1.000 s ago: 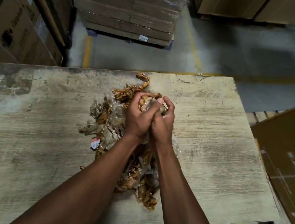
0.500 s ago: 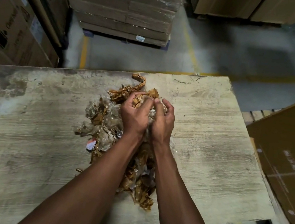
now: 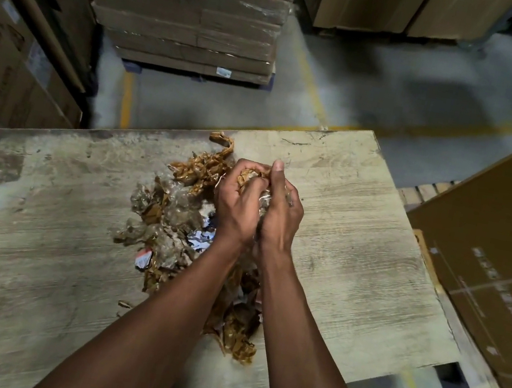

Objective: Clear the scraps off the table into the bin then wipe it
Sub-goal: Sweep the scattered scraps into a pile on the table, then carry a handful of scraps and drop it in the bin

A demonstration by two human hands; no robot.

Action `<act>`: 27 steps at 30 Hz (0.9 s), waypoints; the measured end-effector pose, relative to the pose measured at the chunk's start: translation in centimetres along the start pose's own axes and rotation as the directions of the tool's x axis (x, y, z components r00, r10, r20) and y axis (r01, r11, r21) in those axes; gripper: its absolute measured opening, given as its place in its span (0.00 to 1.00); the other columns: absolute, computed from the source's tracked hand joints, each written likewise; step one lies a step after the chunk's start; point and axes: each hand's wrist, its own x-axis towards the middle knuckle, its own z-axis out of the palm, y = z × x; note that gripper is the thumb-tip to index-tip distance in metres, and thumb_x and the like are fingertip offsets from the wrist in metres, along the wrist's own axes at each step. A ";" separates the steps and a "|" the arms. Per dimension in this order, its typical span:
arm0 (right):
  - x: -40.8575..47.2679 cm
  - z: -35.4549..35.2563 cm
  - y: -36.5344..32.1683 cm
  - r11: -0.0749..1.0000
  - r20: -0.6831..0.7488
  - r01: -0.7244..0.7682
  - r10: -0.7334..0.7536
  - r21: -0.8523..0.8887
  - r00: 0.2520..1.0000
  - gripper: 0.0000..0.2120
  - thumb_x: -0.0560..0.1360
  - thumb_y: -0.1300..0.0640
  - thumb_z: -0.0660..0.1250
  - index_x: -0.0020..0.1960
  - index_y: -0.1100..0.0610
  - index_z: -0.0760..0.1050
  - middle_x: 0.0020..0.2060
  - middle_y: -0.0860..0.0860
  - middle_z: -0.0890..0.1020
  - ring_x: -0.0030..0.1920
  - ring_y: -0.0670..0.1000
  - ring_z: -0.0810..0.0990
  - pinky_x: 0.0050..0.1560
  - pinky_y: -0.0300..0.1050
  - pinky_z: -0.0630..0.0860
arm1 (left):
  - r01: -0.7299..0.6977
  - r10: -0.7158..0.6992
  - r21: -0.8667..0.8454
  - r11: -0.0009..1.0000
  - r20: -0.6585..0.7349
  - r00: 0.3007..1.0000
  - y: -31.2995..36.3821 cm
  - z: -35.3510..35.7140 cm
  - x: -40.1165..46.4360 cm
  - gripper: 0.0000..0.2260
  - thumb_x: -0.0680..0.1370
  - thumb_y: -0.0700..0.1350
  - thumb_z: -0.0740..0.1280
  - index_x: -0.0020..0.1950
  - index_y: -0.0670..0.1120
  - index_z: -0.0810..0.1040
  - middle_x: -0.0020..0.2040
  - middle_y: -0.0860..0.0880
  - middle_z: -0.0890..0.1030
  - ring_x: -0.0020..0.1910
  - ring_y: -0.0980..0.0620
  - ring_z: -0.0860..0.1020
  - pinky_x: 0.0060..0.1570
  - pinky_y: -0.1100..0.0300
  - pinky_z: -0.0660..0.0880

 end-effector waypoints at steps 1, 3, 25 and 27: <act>0.0 -0.2 -0.3 1.000 -0.009 0.004 -0.004 0.030 1.000 0.29 0.68 0.31 0.78 0.53 0.55 0.87 0.48 0.53 0.90 0.53 0.56 0.89 0.60 0.62 0.85 | -0.005 0.005 -0.033 0.999 0.023 1.000 0.2 0.3 -0.2 0.05 0.81 0.42 0.65 0.48 0.46 0.80 0.45 0.56 0.84 0.45 0.56 0.81 0.47 0.60 0.77; -0.1 -0.8 -1.0 0.996 -0.033 0.012 -0.010 0.085 0.999 0.17 0.73 0.44 0.78 0.51 0.57 0.87 0.47 0.53 0.90 0.52 0.57 0.89 0.60 0.64 0.85 | 0.019 -0.015 -0.094 0.995 0.044 0.999 0.7 0.9 -0.7 0.09 0.84 0.49 0.66 0.51 0.45 0.81 0.48 0.53 0.85 0.49 0.55 0.83 0.51 0.61 0.77; 1.7 -26.0 -7.3 0.925 -0.379 0.261 -0.145 0.276 0.914 0.04 0.80 0.66 0.71 0.50 0.60 0.83 0.41 0.52 0.86 0.42 0.50 0.85 0.45 0.45 0.82 | 0.131 -0.126 -0.001 0.991 0.283 0.951 0.9 22.8 -15.8 0.09 0.81 0.50 0.66 0.45 0.46 0.80 0.44 0.47 0.86 0.46 0.43 0.84 0.52 0.44 0.80; 1.5 -30.1 -8.0 0.916 -0.423 0.273 -0.132 0.293 0.896 0.03 0.81 0.66 0.71 0.52 0.65 0.83 0.41 0.53 0.87 0.41 0.50 0.85 0.45 0.45 0.82 | 0.135 -0.136 0.026 0.991 0.324 0.936 0.7 25.8 -18.6 0.10 0.80 0.52 0.66 0.46 0.47 0.81 0.43 0.48 0.86 0.45 0.45 0.84 0.51 0.44 0.81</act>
